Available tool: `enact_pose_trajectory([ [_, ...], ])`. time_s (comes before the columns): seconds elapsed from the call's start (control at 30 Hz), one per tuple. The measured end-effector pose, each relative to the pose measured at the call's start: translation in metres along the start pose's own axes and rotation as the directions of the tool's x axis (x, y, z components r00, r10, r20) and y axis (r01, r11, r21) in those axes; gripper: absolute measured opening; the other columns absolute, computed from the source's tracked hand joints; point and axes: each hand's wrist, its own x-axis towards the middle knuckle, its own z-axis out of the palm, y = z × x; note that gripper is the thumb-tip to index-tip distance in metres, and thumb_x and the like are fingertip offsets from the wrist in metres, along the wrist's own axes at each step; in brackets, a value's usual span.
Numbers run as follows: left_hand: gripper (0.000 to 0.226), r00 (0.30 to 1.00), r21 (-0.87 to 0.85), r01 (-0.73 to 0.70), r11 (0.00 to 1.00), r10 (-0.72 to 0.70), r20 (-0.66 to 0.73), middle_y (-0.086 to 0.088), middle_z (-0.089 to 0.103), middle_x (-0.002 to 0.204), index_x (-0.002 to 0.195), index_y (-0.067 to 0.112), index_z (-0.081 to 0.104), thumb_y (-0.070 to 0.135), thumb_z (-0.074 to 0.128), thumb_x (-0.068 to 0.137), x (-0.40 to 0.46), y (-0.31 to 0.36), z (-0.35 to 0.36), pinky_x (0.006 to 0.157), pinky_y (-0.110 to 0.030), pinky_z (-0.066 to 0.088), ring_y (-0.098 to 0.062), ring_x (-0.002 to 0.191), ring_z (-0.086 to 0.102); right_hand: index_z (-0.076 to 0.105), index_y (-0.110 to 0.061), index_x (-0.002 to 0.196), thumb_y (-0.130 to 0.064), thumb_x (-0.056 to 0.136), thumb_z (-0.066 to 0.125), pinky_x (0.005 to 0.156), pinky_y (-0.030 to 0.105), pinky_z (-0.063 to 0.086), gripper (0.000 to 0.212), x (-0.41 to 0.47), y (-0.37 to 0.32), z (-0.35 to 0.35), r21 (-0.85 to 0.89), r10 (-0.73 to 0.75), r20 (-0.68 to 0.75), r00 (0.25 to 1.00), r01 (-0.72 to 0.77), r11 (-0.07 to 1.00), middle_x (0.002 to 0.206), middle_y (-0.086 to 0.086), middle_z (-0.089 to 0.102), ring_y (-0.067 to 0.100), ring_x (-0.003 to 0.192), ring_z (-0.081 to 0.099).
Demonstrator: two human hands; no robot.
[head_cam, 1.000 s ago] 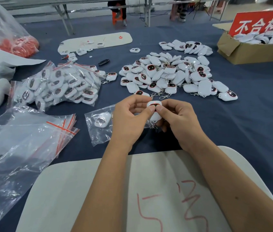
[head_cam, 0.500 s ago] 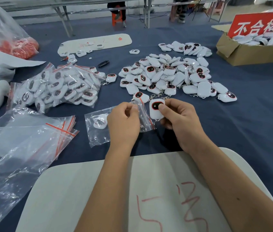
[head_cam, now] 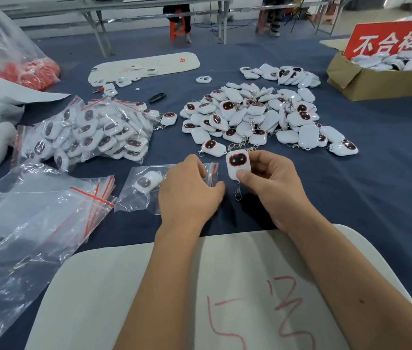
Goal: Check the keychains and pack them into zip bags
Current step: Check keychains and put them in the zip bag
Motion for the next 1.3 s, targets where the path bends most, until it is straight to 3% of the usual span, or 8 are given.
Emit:
enact_pose_trajectory([
  [0.2,0.015,0.999,-0.151,0.032,0.988,-0.031,0.005,0.009,0.066,0.07,0.069,0.024,0.063,0.021,0.071,0.08,0.005,-0.009,-0.005,0.062,-0.028,0.048,-0.01,0.072,0.064,0.078,-0.028,0.097,-0.021,0.079,0.073,0.057,0.016,0.044,0.02,0.002,0.001,0.001,0.038,0.032,-0.021,0.999,-0.031,0.999,0.089,0.002,0.078,0.006,0.067,0.059],
  [0.3,0.013,0.996,-0.272,0.089,0.958,-0.081,0.043,0.006,0.069,0.061,0.066,0.02,0.068,0.016,0.067,0.078,0.007,-0.01,-0.008,0.066,-0.037,0.06,-0.015,0.065,0.069,0.073,-0.017,0.102,-0.015,0.089,0.073,0.058,0.021,0.047,0.013,0.001,0.0,0.001,0.139,-0.007,-0.018,1.0,0.01,0.99,0.083,0.003,0.073,0.011,0.062,0.056],
  [0.5,0.016,0.989,-0.439,0.129,0.889,-0.082,0.125,-0.004,0.072,0.063,0.065,0.017,0.072,0.014,0.071,0.082,0.007,-0.008,-0.007,0.066,-0.055,0.063,-0.029,0.065,0.074,0.058,-0.002,0.115,-0.01,0.108,0.052,0.088,0.037,0.062,0.013,-0.006,-0.011,0.015,0.437,-0.124,0.129,0.984,0.056,0.898,0.11,0.02,0.075,0.031,0.101,0.076],
  [0.73,0.02,0.997,-0.417,0.068,0.906,-0.044,0.066,0.0,0.072,0.061,0.07,0.017,0.075,0.005,0.064,0.081,0.004,-0.007,-0.008,0.057,-0.047,0.063,-0.02,0.057,0.072,0.054,-0.005,0.117,-0.007,0.109,0.05,0.083,0.037,0.064,0.009,-0.01,-0.01,0.021,0.13,-0.09,0.112,0.99,0.075,0.989,0.115,0.015,0.073,0.023,0.109,0.075],
  [0.87,0.016,0.997,-0.447,0.044,0.893,-0.071,-0.043,-0.001,0.07,0.06,0.064,0.016,0.069,0.008,0.066,0.077,0.006,-0.005,-0.01,0.065,-0.048,0.063,-0.026,0.061,0.073,0.058,-0.011,0.106,-0.006,0.105,0.057,0.07,0.021,0.057,0.005,-0.01,-0.007,0.019,-0.128,-0.081,0.116,0.99,0.096,0.987,0.095,0.003,0.077,0.011,0.085,0.075],
  [0.97,0.012,0.989,-0.449,-0.02,0.893,-0.047,-0.139,0.003,0.068,0.06,0.065,0.018,0.069,0.011,0.069,0.075,0.006,-0.002,-0.013,0.067,-0.043,0.062,-0.02,0.06,0.071,0.069,-0.016,0.105,-0.007,0.099,0.066,0.076,0.028,0.056,0.011,-0.01,-0.003,0.02,-0.343,-0.1,0.161,0.982,0.15,0.927,0.084,-0.004,0.077,0.01,0.077,0.071],
  [1.13,0.014,0.957,-0.394,-0.183,0.901,0.072,-0.282,0.009,0.064,0.059,0.066,0.019,0.067,0.009,0.073,0.075,0.001,0.005,-0.014,0.059,-0.02,0.053,-0.007,0.058,0.062,0.07,-0.023,0.11,-0.008,0.094,0.073,0.07,0.027,0.055,0.022,-0.009,-0.006,0.026,-0.393,-0.097,0.115,0.989,0.135,0.91,0.066,-0.014,0.07,0.005,0.064,0.065],
  [1.3,0.013,0.935,-0.362,-0.26,0.895,0.139,-0.327,0.009,0.062,0.057,0.067,0.018,0.065,0.01,0.071,0.075,-0.001,0.009,-0.009,0.056,-0.024,0.052,-0.011,0.058,0.061,0.069,-0.012,0.087,0.003,0.093,0.066,0.068,0.036,0.057,0.016,-0.011,-0.007,0.026,-0.391,-0.121,0.134,0.984,0.164,0.906,0.064,-0.006,0.07,0.018,0.061,0.066],
])
